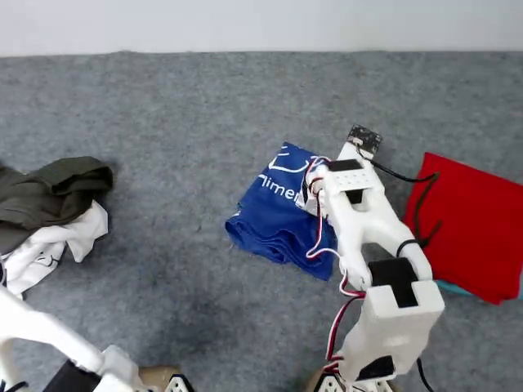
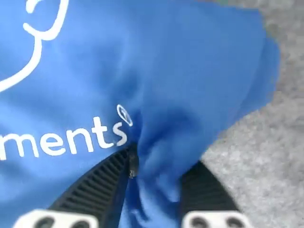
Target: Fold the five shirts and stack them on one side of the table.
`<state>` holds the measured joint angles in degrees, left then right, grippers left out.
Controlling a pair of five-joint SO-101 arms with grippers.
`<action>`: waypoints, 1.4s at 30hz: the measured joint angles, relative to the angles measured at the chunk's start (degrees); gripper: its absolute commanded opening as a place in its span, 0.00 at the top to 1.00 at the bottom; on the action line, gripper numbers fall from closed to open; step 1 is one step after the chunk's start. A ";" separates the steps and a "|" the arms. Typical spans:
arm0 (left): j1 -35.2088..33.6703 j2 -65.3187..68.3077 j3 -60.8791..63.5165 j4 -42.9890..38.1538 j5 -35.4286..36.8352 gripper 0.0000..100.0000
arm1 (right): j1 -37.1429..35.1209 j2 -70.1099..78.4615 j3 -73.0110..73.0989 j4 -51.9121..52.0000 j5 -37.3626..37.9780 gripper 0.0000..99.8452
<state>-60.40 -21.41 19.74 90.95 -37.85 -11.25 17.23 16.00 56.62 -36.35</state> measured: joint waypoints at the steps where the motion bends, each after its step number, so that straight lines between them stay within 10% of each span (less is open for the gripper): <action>1: 0.00 0.00 0.00 0.00 0.00 0.97 | 0.00 0.09 -0.26 0.35 0.97 0.99; 42: 0.00 0.00 0.00 0.00 0.00 0.97 | 30.68 -45.45 -0.18 14.51 55.91 0.99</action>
<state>-60.40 -21.41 19.74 90.95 -37.85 19.43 -28.22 15.82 71.12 19.56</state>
